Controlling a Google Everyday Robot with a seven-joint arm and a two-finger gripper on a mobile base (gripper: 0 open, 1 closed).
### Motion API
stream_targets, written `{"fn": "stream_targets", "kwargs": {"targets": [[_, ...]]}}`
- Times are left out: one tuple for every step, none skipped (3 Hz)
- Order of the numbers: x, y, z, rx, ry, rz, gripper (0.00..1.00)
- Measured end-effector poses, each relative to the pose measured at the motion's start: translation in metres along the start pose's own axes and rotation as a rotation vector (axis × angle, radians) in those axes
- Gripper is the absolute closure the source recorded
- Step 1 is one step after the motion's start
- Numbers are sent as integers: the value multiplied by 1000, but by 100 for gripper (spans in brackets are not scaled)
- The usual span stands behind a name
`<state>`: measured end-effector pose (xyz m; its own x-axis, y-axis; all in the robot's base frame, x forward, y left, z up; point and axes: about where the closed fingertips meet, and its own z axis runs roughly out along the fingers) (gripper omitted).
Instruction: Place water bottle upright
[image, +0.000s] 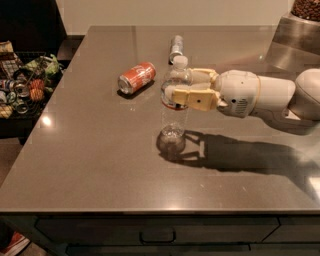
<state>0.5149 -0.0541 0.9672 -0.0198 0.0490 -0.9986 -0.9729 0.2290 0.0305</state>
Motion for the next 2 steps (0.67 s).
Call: {"fn": "stream_targets", "kwargs": {"targets": [[4,0,3,-2,18,-7,77],[10,-1,5,-2,1,-8,46]]}}
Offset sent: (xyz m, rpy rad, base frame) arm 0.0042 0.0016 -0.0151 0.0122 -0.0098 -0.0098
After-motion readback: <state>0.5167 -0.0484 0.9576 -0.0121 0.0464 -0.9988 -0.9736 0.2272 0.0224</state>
